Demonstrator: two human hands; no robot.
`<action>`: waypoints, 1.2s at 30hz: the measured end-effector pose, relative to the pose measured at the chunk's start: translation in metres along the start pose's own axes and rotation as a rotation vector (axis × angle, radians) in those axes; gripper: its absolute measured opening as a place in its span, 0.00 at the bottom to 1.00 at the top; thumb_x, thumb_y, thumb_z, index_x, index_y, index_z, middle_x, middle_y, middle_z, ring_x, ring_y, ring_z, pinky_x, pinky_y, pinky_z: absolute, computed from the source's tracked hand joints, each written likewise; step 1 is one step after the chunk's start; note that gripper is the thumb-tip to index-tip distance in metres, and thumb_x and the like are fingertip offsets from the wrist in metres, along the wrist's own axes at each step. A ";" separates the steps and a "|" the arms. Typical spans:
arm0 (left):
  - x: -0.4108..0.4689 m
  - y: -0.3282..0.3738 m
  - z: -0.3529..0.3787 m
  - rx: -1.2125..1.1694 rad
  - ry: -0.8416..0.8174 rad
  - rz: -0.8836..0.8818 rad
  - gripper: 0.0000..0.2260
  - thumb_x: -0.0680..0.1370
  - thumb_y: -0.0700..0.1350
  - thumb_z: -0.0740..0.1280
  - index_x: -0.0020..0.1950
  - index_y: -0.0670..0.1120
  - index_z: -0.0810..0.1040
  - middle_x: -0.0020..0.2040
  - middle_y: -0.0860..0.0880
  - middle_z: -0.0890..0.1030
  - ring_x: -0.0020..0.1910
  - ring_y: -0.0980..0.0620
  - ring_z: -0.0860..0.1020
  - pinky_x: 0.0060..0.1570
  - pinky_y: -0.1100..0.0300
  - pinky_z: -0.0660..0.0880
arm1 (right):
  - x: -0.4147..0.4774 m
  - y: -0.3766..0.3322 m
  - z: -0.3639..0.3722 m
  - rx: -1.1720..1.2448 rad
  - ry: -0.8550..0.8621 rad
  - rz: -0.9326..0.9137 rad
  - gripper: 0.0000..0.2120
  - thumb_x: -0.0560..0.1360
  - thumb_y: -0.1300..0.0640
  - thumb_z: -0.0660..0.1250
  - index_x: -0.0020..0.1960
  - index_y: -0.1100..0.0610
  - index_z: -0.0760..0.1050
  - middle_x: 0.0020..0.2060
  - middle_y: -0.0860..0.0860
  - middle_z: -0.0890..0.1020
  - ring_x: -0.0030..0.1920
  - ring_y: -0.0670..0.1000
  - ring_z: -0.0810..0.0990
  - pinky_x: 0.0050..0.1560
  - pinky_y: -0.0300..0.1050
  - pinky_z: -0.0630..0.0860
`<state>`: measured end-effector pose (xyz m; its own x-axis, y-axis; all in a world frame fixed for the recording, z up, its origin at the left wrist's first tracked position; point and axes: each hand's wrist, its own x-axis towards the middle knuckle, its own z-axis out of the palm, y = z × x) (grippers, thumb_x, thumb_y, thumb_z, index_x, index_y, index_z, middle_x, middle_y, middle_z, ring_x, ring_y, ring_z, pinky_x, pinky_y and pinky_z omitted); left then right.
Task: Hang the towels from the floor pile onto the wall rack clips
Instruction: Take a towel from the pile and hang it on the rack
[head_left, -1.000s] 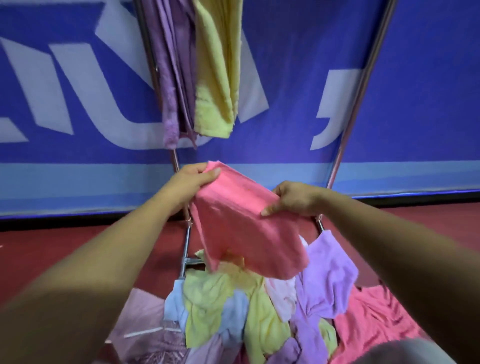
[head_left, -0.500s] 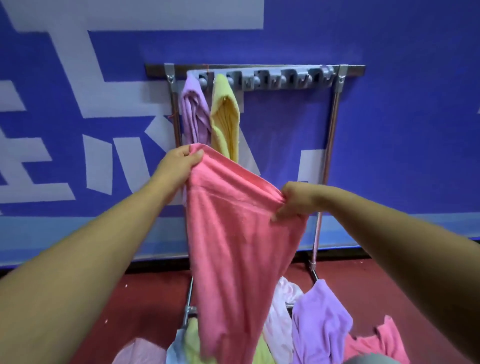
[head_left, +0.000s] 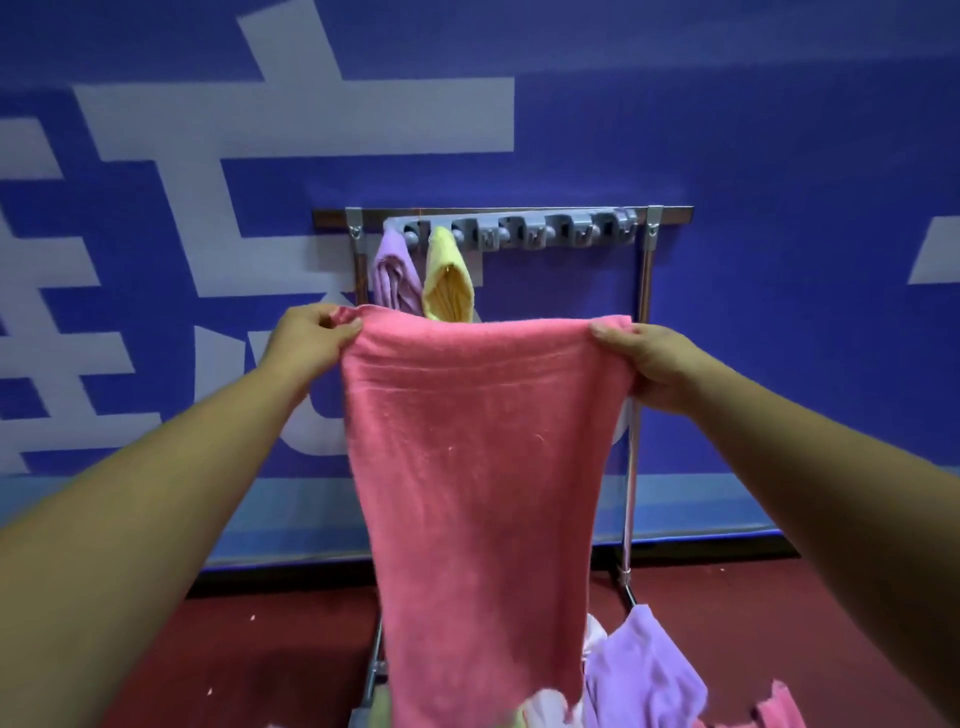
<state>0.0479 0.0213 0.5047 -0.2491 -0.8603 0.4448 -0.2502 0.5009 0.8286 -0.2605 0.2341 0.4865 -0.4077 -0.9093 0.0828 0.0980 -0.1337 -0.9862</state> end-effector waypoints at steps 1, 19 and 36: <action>-0.002 0.001 -0.001 -0.005 0.000 -0.003 0.04 0.77 0.43 0.71 0.51 0.48 0.83 0.44 0.49 0.83 0.44 0.52 0.78 0.50 0.58 0.74 | -0.001 -0.004 0.001 0.077 -0.009 0.008 0.18 0.68 0.51 0.75 0.53 0.60 0.81 0.41 0.55 0.84 0.38 0.50 0.83 0.43 0.45 0.83; -0.021 0.027 -0.014 0.062 -0.410 -0.071 0.11 0.79 0.35 0.63 0.50 0.48 0.82 0.42 0.42 0.78 0.36 0.50 0.77 0.38 0.58 0.79 | 0.002 -0.010 0.006 -0.522 0.536 -0.239 0.09 0.76 0.58 0.72 0.42 0.63 0.81 0.32 0.53 0.77 0.30 0.47 0.75 0.33 0.41 0.77; -0.047 0.073 0.023 0.130 -0.743 0.270 0.07 0.77 0.46 0.71 0.52 0.45 0.85 0.45 0.47 0.86 0.47 0.50 0.84 0.45 0.59 0.78 | -0.013 -0.017 0.093 -0.540 0.129 -0.380 0.03 0.77 0.67 0.69 0.50 0.62 0.77 0.33 0.60 0.81 0.30 0.51 0.80 0.37 0.46 0.83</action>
<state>0.0199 0.1008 0.5367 -0.8630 -0.4426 0.2437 -0.1883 0.7293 0.6578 -0.1723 0.2110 0.5160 -0.4329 -0.7791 0.4534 -0.5281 -0.1884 -0.8280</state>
